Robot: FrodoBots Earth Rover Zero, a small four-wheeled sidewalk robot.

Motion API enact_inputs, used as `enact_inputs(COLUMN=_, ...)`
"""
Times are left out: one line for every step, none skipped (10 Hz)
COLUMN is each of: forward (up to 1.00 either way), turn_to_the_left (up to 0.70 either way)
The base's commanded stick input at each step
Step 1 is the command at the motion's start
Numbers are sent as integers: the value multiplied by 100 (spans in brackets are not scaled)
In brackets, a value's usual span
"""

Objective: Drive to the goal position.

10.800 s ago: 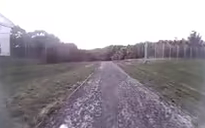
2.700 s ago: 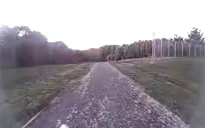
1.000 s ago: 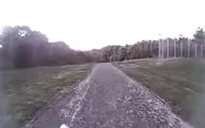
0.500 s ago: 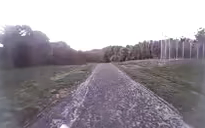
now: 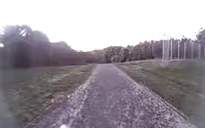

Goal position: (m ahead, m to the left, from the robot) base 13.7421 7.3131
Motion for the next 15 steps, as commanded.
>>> enact_inputs(forward=50, turn_to_the_left=-50)
enact_inputs(forward=50, turn_to_the_left=-21)
enact_inputs(forward=50, turn_to_the_left=0)
enact_inputs(forward=50, turn_to_the_left=0)
enact_inputs(forward=50, turn_to_the_left=0)
enact_inputs(forward=50, turn_to_the_left=0)
enact_inputs(forward=50, turn_to_the_left=0)
enact_inputs(forward=50, turn_to_the_left=0)
enact_inputs(forward=50, turn_to_the_left=0)
enact_inputs(forward=50, turn_to_the_left=0)
enact_inputs(forward=50, turn_to_the_left=0)
enact_inputs(forward=50, turn_to_the_left=0)
enact_inputs(forward=50, turn_to_the_left=0)
enact_inputs(forward=50, turn_to_the_left=0)
enact_inputs(forward=50, turn_to_the_left=0)
